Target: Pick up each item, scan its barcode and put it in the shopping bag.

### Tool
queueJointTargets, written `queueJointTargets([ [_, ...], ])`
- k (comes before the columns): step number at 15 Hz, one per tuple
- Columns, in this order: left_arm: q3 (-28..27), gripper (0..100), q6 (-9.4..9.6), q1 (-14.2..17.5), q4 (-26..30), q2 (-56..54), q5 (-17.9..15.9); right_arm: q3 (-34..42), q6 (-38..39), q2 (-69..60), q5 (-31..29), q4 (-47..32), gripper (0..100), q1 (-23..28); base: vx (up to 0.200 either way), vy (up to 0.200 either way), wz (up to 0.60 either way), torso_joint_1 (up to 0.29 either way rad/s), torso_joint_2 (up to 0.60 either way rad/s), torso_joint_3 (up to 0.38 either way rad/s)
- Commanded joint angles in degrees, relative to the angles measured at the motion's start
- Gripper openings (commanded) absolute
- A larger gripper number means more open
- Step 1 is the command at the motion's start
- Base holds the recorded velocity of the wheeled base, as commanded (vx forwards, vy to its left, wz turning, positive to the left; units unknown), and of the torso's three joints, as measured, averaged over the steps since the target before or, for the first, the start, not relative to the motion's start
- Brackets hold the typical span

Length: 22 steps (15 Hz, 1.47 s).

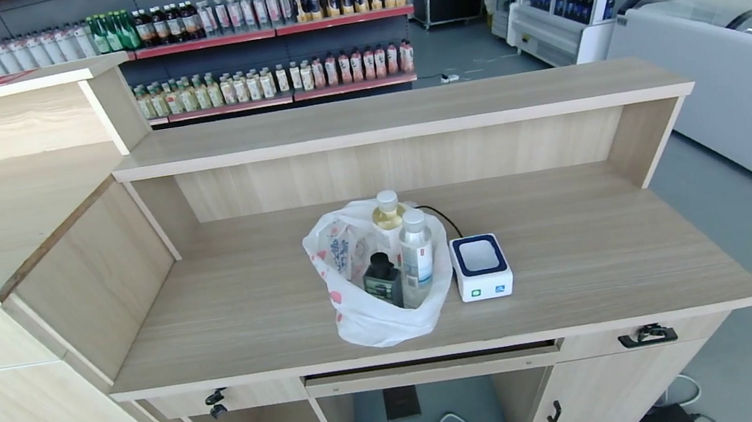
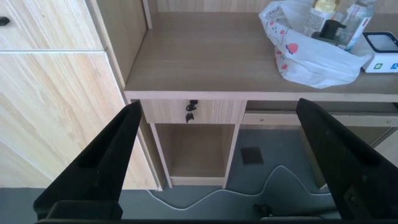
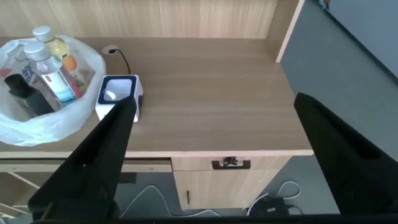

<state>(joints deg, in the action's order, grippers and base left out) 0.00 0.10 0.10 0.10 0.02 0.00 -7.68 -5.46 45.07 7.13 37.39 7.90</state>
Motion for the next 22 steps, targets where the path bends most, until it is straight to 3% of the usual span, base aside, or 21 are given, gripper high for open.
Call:
queueJointTargets([
  [1,0.00,100,-0.01,-0.01,-0.01,-0.02,0.00,7.68,0.01,-18.70,-0.01,-8.91,100,-1.13,0.000,0.000,0.00,0.000,0.00,0.000],
  [3,0.00,100,-0.01,-0.01,-0.01,-0.02,0.00,7.68,0.28,-27.23,-0.10,-19.63,100,-2.36,0.000,0.000,0.00,0.000,0.00,0.000],
  [8,0.00,100,-0.01,-0.01,-0.01,-0.02,0.00,7.68,0.72,-40.67,-3.70,-33.52,100,-5.09,0.000,0.000,0.00,0.000,0.00,0.000],
  [12,0.00,100,-0.01,-0.01,-0.01,-0.02,0.00,7.68,1.59,-45.07,-3.53,-34.31,100,-7.81,0.000,0.000,0.00,0.000,0.00,0.000],
  [22,0.00,100,-0.01,-0.01,-0.01,-0.02,0.00,7.68,3.62,-45.07,-3.79,-34.40,100,-7.81,0.000,0.000,0.00,0.000,0.00,0.000],
])
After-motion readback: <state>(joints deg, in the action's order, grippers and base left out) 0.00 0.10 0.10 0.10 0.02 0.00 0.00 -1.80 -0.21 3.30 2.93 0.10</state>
